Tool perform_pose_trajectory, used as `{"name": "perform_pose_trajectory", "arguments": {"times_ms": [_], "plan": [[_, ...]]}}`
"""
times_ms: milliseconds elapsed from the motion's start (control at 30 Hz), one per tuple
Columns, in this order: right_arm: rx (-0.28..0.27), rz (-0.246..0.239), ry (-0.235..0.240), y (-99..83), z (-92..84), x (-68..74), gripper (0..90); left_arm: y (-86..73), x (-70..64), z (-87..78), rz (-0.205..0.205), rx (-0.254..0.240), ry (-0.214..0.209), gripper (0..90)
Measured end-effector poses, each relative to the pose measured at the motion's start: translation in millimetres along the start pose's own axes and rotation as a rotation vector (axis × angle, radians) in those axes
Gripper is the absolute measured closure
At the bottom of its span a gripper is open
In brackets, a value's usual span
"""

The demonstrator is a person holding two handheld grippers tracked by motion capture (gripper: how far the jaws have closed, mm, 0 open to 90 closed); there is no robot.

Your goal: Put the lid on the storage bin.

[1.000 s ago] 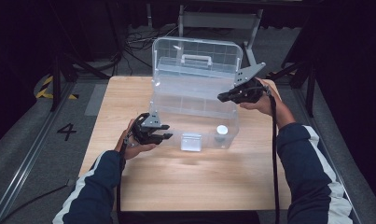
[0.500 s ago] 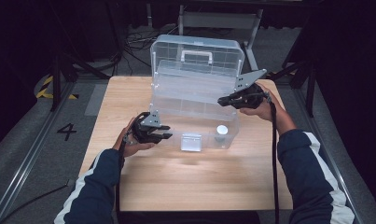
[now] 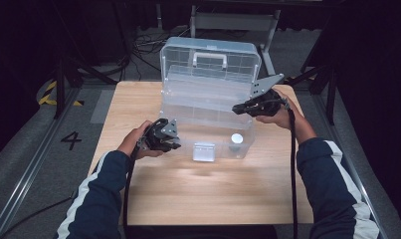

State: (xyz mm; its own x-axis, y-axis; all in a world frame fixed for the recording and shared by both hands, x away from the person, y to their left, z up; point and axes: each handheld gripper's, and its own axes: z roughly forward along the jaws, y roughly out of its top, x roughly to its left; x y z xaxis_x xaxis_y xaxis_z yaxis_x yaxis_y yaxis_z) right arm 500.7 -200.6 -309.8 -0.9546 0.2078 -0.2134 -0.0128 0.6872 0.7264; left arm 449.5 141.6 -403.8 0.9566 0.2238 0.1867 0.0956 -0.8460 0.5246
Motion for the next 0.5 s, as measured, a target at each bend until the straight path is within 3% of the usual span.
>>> {"name": "perform_pose_trajectory", "arguments": {"times_ms": [167,367,467,500], "plan": [[-0.005,0.003,-0.004,-1.1,0.3,2.1,87.4,-5.1,0.8,-1.2,-0.031,-0.070,-0.007,73.9],[-0.007,-0.004,0.004,-3.5,1.1,7.5,87.5,-6.1,1.1,-1.5,-0.046,-0.091,-0.008,73.5],[-0.009,-0.002,0.014,-5.3,1.9,10.4,87.5,-6.4,-0.5,-3.4,-0.063,-0.099,0.011,70.5],[-0.012,-0.008,0.013,-5.8,2.2,11.2,87.5,-7.2,-0.9,-4.9,-0.074,-0.123,0.020,69.7]]}}
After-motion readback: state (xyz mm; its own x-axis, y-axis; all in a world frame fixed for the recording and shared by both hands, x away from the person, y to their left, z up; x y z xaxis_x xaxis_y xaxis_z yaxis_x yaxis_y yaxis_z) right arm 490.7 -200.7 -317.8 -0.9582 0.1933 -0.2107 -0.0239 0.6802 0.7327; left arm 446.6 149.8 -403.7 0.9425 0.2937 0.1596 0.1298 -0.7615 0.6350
